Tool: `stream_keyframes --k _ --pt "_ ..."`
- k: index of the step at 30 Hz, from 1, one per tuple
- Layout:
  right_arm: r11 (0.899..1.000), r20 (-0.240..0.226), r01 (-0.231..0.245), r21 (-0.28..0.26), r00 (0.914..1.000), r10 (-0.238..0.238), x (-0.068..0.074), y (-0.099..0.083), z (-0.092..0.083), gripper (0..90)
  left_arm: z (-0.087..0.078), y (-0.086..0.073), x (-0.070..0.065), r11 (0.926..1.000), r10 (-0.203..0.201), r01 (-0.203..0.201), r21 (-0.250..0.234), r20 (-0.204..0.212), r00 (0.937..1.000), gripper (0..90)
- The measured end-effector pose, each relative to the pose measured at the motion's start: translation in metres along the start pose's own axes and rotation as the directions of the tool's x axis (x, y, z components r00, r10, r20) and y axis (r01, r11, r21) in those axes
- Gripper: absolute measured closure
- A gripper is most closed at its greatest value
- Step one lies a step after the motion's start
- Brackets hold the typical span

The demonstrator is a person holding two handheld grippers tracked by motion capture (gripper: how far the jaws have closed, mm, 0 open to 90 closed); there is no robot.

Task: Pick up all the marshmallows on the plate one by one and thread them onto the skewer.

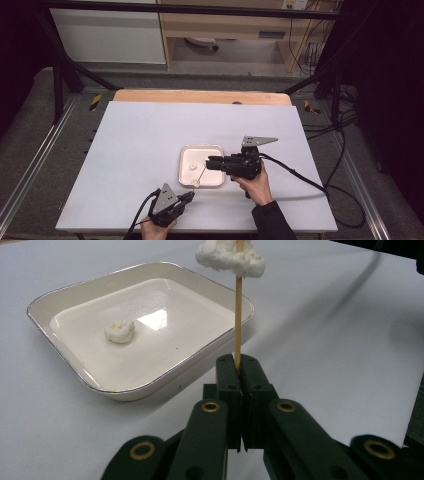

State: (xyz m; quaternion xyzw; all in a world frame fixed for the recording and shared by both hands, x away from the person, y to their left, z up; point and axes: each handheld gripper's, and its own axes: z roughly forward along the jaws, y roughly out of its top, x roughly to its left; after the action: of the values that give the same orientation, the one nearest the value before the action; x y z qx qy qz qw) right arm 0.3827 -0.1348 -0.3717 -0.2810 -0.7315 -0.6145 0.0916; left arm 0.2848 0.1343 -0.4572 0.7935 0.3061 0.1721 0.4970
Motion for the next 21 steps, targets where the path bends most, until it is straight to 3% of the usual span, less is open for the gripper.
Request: stream_keyframes --k 5,10,21 --pt "1.000 0.004 0.004 -0.017 1.0000 -0.004 0.001 0.001 -0.002 72.8 0.000 0.000 0.000 1.0000 0.000 0.000 0.004 0.004 1.0000 88.8" --pt "1.000 0.009 -0.002 0.018 1.0000 0.001 0.000 -0.003 0.002 75.7 0.001 0.000 0.000 0.9999 -0.002 0.002 0.011 -0.004 1.0000 88.8" --pt "0.999 0.017 0.004 0.042 0.9998 -0.005 0.000 -0.010 0.009 79.0 0.003 0.000 -0.002 0.9994 0.007 -0.006 0.033 -0.009 0.9999 88.9"
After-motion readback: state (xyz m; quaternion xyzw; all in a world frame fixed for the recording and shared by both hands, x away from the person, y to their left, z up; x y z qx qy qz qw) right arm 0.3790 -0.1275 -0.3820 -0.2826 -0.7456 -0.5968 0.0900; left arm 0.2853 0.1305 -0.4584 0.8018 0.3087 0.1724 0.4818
